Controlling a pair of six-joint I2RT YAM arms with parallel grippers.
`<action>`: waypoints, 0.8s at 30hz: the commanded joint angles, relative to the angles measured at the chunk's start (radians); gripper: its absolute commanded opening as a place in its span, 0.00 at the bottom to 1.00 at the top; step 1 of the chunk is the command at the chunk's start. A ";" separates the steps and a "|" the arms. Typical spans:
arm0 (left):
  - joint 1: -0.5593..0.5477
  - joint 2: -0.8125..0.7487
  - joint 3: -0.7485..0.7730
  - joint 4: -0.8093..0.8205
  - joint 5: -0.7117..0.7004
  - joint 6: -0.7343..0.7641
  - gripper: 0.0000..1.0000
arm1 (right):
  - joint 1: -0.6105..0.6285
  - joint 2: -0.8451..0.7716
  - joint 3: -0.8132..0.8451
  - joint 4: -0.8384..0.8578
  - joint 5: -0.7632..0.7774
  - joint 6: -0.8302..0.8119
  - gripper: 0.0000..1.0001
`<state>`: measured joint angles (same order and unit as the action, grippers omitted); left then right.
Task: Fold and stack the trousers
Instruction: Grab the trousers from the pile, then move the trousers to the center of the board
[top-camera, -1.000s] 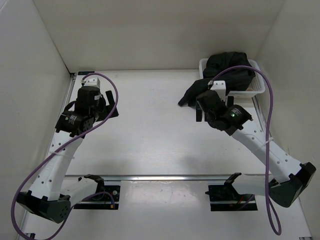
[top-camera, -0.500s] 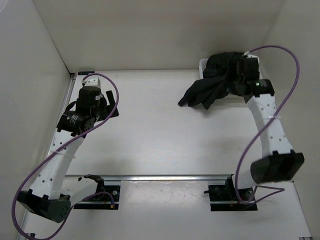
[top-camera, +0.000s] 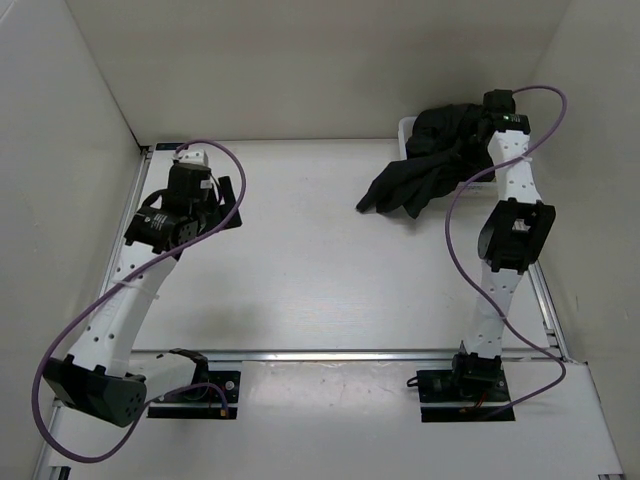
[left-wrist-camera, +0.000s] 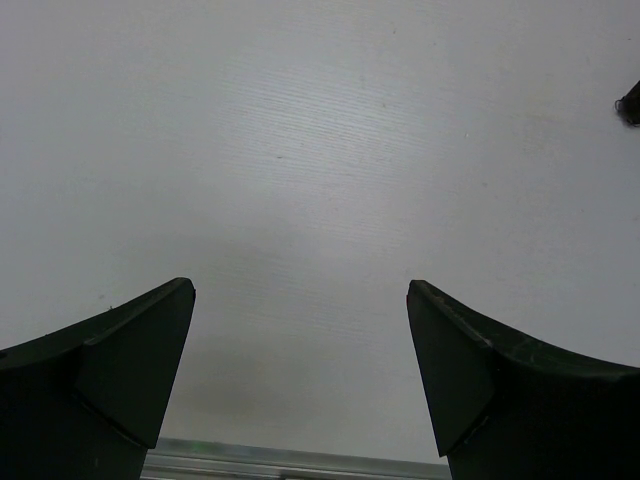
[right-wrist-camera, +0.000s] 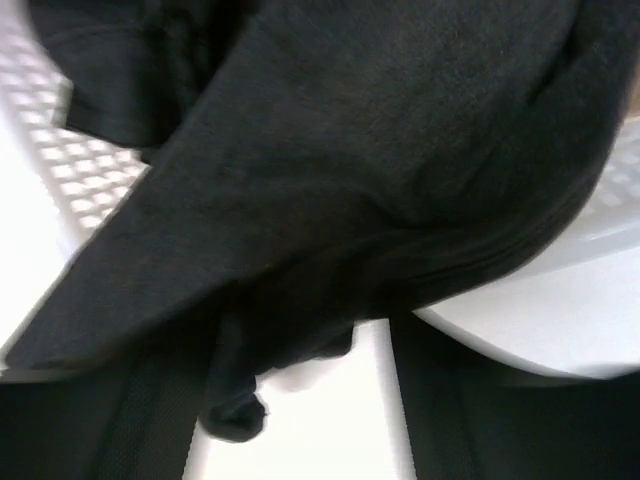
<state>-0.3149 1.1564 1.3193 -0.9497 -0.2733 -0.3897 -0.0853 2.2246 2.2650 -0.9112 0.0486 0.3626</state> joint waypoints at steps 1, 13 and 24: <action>-0.004 -0.004 0.043 -0.020 -0.006 0.003 1.00 | -0.011 0.001 0.091 -0.052 -0.041 0.032 0.55; -0.004 0.017 0.110 -0.070 0.006 -0.008 1.00 | 0.148 -0.380 0.232 0.044 0.020 -0.037 0.00; 0.039 0.111 0.313 -0.179 0.112 -0.040 1.00 | 0.746 -0.722 -0.098 0.123 0.152 -0.195 0.06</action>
<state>-0.3023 1.2881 1.5528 -1.0874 -0.1902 -0.4179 0.5774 1.5242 2.3157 -0.8024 0.0803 0.2153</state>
